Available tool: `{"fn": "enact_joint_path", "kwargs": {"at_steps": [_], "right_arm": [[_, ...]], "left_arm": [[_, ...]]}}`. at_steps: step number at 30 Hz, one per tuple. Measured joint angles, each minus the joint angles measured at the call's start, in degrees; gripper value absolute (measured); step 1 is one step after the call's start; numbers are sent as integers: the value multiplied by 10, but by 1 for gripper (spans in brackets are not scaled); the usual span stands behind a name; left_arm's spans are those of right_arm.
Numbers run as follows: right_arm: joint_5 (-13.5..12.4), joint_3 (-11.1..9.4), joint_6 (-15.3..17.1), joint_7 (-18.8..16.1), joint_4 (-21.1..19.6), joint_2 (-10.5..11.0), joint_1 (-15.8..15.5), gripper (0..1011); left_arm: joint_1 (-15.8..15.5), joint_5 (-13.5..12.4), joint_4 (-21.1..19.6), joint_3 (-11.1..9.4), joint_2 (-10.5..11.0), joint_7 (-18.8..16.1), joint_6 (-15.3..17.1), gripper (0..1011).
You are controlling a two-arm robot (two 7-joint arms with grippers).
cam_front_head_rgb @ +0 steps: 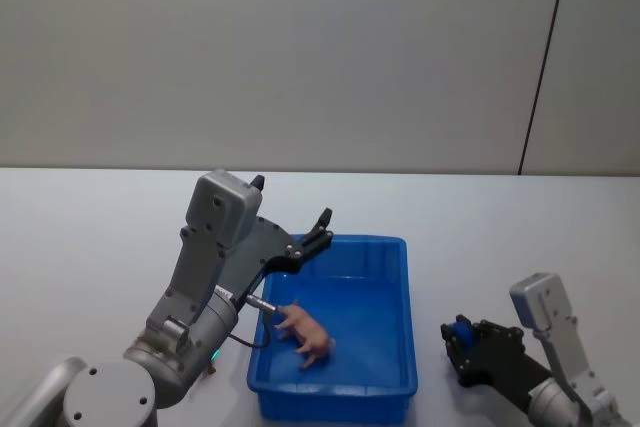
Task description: Pick up the two dolls from the table and place them into the box.
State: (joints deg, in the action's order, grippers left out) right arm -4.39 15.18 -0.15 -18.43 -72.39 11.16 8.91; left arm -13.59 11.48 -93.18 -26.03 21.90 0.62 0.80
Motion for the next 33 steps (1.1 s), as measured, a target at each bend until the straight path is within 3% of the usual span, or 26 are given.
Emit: {"fn": "enact_joint_path", "kwargs": {"at_steps": [17,23,33], "right_arm": [[8,9,-20,-8,-60,-11,12,159],[16,17,-23,-15,-53,-24,28,159],[32,32,-24,-25,-2,-52,68,159]], "left_arm": [[0,0,0,0,0,0,0,1001],[0,0,0,0,0,0,0,1001],[0,0,0,0,0,0,0,1001]]}}
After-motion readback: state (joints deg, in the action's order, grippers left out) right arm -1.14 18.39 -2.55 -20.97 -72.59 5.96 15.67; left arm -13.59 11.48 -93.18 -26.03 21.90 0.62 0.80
